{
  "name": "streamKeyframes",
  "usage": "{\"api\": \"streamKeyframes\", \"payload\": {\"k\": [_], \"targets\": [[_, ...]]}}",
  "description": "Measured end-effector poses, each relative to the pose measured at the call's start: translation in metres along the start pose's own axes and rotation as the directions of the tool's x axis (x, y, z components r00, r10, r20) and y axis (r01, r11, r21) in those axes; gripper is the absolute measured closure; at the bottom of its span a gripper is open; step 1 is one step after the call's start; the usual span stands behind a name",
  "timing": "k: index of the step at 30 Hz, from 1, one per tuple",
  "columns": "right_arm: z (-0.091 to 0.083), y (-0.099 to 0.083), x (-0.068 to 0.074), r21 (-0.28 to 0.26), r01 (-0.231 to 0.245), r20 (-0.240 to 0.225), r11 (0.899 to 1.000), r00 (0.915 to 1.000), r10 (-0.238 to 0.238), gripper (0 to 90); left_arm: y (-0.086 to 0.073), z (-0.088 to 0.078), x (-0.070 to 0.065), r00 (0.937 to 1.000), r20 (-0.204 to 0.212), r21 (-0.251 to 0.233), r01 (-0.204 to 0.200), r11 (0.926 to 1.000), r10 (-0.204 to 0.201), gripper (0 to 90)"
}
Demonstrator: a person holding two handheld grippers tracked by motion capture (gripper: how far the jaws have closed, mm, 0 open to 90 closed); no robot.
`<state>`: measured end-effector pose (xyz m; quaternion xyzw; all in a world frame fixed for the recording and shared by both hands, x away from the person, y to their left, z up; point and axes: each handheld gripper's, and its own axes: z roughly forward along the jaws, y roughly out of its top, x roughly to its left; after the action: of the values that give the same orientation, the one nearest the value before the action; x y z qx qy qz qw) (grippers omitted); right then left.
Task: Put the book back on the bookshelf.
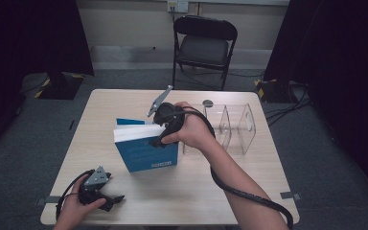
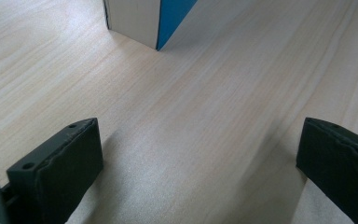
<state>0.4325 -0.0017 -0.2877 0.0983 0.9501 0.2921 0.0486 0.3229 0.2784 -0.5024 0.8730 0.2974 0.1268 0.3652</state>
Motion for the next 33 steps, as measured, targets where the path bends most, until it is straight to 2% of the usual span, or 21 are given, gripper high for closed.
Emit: {"api": "streamKeyframes", "payload": {"k": [7, 9, 11, 13, 15, 16, 18, 20, 24, 25, 28, 33], "targets": [[0.009, -0.002, 0.000, 0.028, 0.003, -0.037, 1.000, 0.9993, -0.002, 37.6, 0.000, 0.000, 0.000, 1.0000, -0.001, 0.000, -0.001, 1.0000, 0.001, 0.0], [0.009, -0.002, 0.000, 0.032, 0.014, -0.036, 0.999, 0.9993, -0.013, 39.3, 0.000, 0.000, 0.000, 1.0000, -0.002, 0.000, -0.001, 1.0000, 0.001, 0.0], [0.009, -0.002, 0.000, 0.038, 0.017, -0.051, 0.999, 0.9986, -0.015, 44.4, 0.000, 0.000, 0.000, 1.0000, 0.001, 0.000, 0.000, 1.0000, 0.000, 0.0], [0.007, -0.003, 0.001, 0.039, 0.018, -0.068, 0.999, 0.9976, -0.015, 53.4, 0.000, 0.000, 0.000, 1.0000, 0.001, 0.000, 0.000, 1.0000, 0.000, 0.0], [0.007, -0.003, 0.004, 0.028, 0.018, -0.064, 0.999, 0.9978, -0.017, 56.5, 0.000, 0.000, 0.000, 1.0000, 0.001, -0.001, -0.001, 1.0000, 0.001, 0.0], [0.007, -0.002, 0.007, 0.039, -0.005, -0.052, 0.999, 0.9986, 0.007, 57.8, 0.000, 0.000, 0.000, 1.0000, 0.000, 0.006, -0.003, 1.0000, 0.003, 0.0], [0.006, 0.001, 0.012, 0.054, -0.019, -0.029, 0.998, 0.9994, 0.020, 59.2, 0.000, 0.000, 0.000, 1.0000, 0.004, -0.001, 0.002, 1.0000, -0.002, 0.0], [0.006, 0.001, 0.013, 0.054, -0.022, -0.028, 0.998, 0.9993, 0.023, 59.4, 0.000, 0.000, 0.000, 1.0000, 0.004, 0.003, 0.001, 1.0000, -0.001, 0.0], [0.003, 0.001, 0.019, 0.072, -0.093, -0.015, 0.993, 0.9955, 0.094, 60.6, 0.000, 0.000, 0.001, 1.0000, 0.005, 0.006, -0.002, 1.0000, 0.002, 0.0], [0.002, 0.000, 0.019, 0.073, -0.121, -0.021, 0.990, 0.9922, 0.123, 60.9, 0.000, 0.000, 0.001, 1.0000, 0.005, 0.006, -0.002, 1.0000, 0.002, 0.0], [-0.001, -0.004, 0.022, 0.070, -0.157, -0.044, 0.985, 0.9860, 0.161, 60.9, 0.000, 0.000, 0.001, 1.0000, 0.006, 0.006, -0.002, 1.0000, 0.002, 0.0], [-0.002, -0.007, 0.024, 0.059, -0.152, -0.032, 0.987, 0.9876, 0.154, 60.2, 0.000, 0.000, 0.001, 1.0000, 0.005, 0.006, -0.002, 1.0000, 0.002, 0.0]]}}
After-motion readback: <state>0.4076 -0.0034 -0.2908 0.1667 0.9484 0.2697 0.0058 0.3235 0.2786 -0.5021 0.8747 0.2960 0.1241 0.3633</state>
